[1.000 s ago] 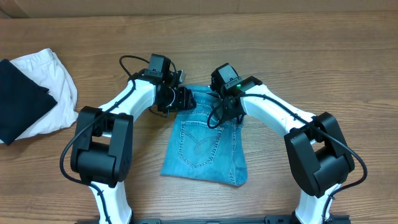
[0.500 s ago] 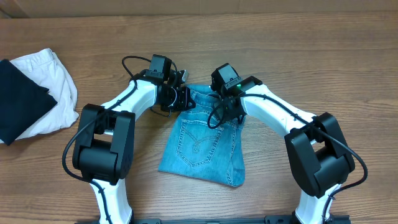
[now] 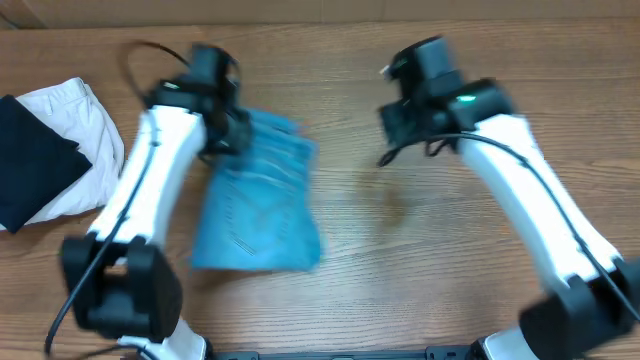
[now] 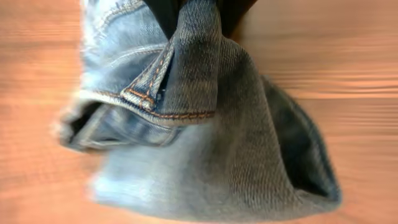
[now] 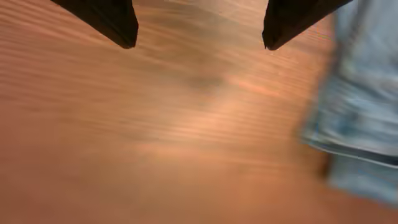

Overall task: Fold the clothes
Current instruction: 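Carry the jeans with the left gripper onto the left clothes stack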

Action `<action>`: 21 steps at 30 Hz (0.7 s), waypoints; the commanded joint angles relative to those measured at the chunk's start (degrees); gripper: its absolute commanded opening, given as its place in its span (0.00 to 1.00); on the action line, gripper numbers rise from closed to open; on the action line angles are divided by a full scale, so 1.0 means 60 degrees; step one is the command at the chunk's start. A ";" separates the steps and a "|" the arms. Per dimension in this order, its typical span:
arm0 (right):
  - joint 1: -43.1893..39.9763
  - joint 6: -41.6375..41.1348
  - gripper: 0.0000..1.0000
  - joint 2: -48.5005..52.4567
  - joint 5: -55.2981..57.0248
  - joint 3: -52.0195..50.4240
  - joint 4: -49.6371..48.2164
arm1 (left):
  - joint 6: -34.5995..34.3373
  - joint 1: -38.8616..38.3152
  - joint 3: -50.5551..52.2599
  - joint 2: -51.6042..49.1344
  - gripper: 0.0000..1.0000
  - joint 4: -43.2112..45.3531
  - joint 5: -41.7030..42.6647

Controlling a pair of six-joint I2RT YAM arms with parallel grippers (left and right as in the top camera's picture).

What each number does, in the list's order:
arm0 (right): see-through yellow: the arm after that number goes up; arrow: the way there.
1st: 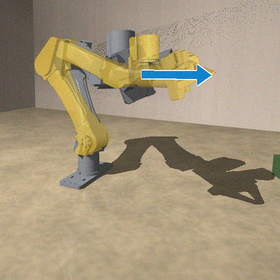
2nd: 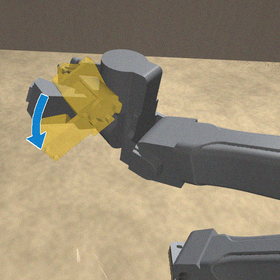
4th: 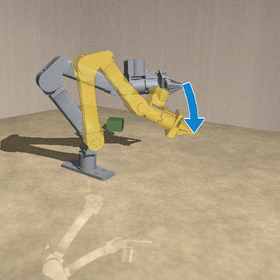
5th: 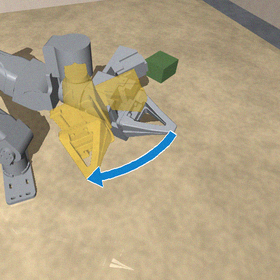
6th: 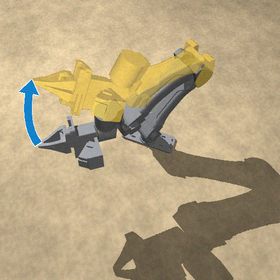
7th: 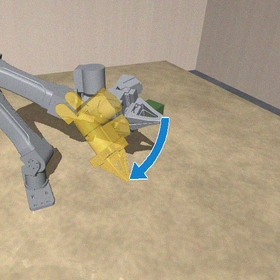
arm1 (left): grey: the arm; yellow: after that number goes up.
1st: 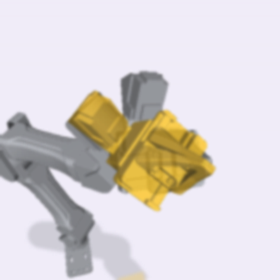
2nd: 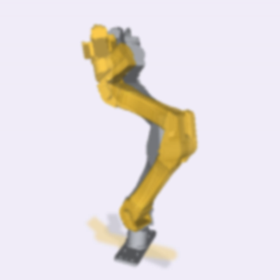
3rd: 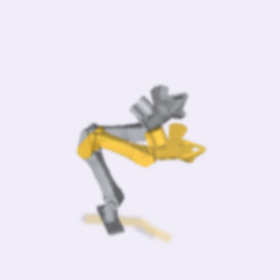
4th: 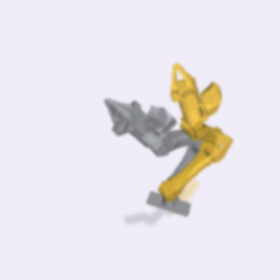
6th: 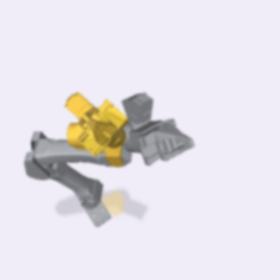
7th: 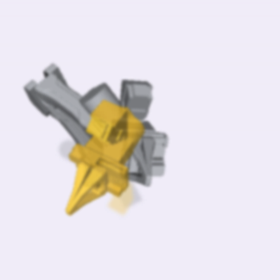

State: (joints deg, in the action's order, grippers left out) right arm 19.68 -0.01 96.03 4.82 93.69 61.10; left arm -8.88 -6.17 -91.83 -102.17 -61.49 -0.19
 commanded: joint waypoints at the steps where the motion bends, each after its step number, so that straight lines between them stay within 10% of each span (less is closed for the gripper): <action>1: -0.0426 -0.0033 0.69 -0.0699 0.0080 0.0219 0.0244 | 0.0984 0.0605 -0.1344 0.0860 0.04 -0.0477 -0.2065; 21: -0.1180 -0.0033 0.69 -0.1013 0.0087 0.0208 0.1279 | 0.2324 0.5187 -0.3785 0.1049 0.04 0.0073 -0.0342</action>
State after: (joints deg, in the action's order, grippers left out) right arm 12.75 -0.03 90.17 4.93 94.61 68.64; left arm 3.42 20.47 -111.74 -97.45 -62.74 -9.06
